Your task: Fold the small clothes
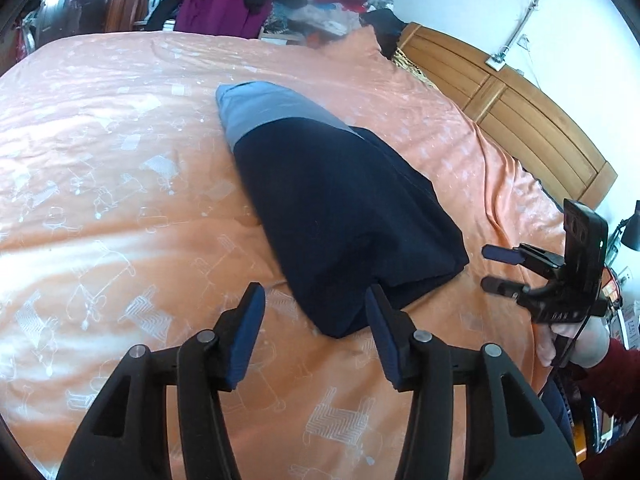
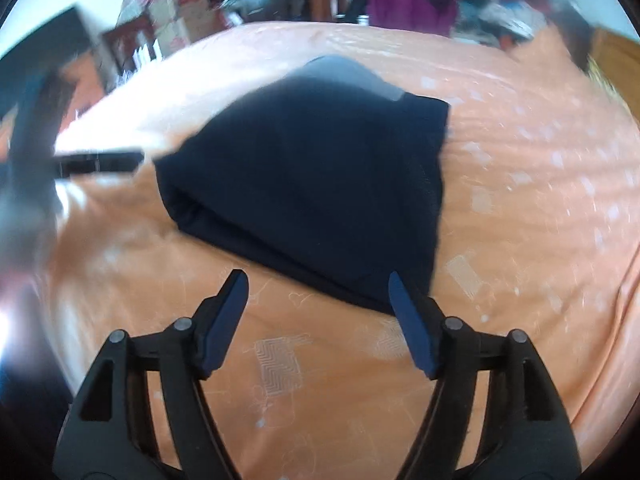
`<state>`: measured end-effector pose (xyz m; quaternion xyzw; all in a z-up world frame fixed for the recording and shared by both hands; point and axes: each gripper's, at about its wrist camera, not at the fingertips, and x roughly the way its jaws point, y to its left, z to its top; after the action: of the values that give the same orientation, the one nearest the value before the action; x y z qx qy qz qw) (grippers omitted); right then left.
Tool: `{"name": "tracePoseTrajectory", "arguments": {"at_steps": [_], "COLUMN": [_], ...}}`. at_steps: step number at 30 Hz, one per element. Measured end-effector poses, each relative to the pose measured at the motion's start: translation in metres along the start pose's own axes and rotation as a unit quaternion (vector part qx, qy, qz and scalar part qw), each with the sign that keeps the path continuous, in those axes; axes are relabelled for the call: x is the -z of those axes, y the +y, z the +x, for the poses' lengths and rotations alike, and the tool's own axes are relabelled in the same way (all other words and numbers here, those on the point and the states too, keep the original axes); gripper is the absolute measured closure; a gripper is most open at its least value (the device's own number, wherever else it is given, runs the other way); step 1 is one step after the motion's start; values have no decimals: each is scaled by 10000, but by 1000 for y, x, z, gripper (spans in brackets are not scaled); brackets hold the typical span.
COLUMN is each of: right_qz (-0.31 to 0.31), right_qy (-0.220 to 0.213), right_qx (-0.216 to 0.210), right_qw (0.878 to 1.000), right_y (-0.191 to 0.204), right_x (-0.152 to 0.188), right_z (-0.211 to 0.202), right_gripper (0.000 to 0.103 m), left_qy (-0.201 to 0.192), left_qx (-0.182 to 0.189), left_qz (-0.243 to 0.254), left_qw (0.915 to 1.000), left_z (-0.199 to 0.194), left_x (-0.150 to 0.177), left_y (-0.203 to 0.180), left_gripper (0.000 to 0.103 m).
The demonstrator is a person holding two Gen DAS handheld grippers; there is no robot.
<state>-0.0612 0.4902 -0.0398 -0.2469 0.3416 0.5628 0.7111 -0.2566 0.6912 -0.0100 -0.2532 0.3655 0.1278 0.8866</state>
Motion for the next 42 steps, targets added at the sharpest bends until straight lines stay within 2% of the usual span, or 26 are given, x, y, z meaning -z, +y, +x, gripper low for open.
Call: {"name": "tracePoseTrajectory", "arguments": {"at_steps": [4, 7, 10, 11, 12, 16, 20, 22, 24, 26, 31, 33, 36, 39, 40, 42], "right_qz": [-271, -453, -378, -236, -141, 72, 283, 511, 765, 798, 929, 957, 941, 770, 702, 607], "right_qy": [-42, -7, 74, 120, 149, 121, 40, 28, 46, 71, 86, 80, 74, -59, -127, -226], "right_qx": [259, 385, 386, 323, 255, 43, 5, -42, -186, -208, -336, -375, -372, -159, -94, 24], "right_qw": [9993, 9982, 9985, 9991, 9995, 9999, 9996, 9987, 9969, 9966, 9951, 9947, 9948, 9969, 9974, 9979], "right_y": [2, 0, -11, -19, -22, -32, -41, -48, -56, -57, -63, -63, -65, -56, -52, -49], "right_x": [-10, -11, -6, -2, 0, 11, 13, 15, 18, 19, 19, 19, 19, 19, 18, 20], "right_z": [24, 34, 39, 43, 44, 47, 45, 44, 47, 50, 52, 52, 51, 36, 29, 15], "right_gripper": [36, 40, 70, 90, 94, 98, 102, 103, 103, 103, 103, 103, 103, 103, 103, 103], "left_qy": [-85, -103, -73, -30, 0, 131, 323, 610, 1095, 1262, 1135, 1006, 237, -238, -200, 163], "left_qx": [234, 273, 286, 249, 245, 337, 420, 355, 293, 189, 49, 353, 534, 601, 621, 696], "left_qz": [-185, -107, 239, 466, 561, 941, 1443, 1532, 1611, 1661, 1800, 1641, 1278, 1279, 1380, 1584], "left_qw": [9995, 9995, 9993, 9986, 9981, 9949, 9881, 9857, 9804, 9778, 9771, 9807, 9901, 9897, 9883, 9848], "left_z": [6, 7, 5, 5, 6, 18, 39, 58, 89, 109, 103, 79, 28, 10, 16, 41], "left_x": [-7, -13, -21, -26, -30, -50, -60, -57, -40, -25, -20, -23, -37, -50, -50, -46], "left_y": [3, -3, -14, -19, -21, -29, -45, -42, -34, -31, -39, -40, -39, -47, -52, -58], "left_gripper": [50, 50, 49, 49, 49, 49, 49, 50, 50, 48, 47, 47, 47, 48, 48, 43]}}
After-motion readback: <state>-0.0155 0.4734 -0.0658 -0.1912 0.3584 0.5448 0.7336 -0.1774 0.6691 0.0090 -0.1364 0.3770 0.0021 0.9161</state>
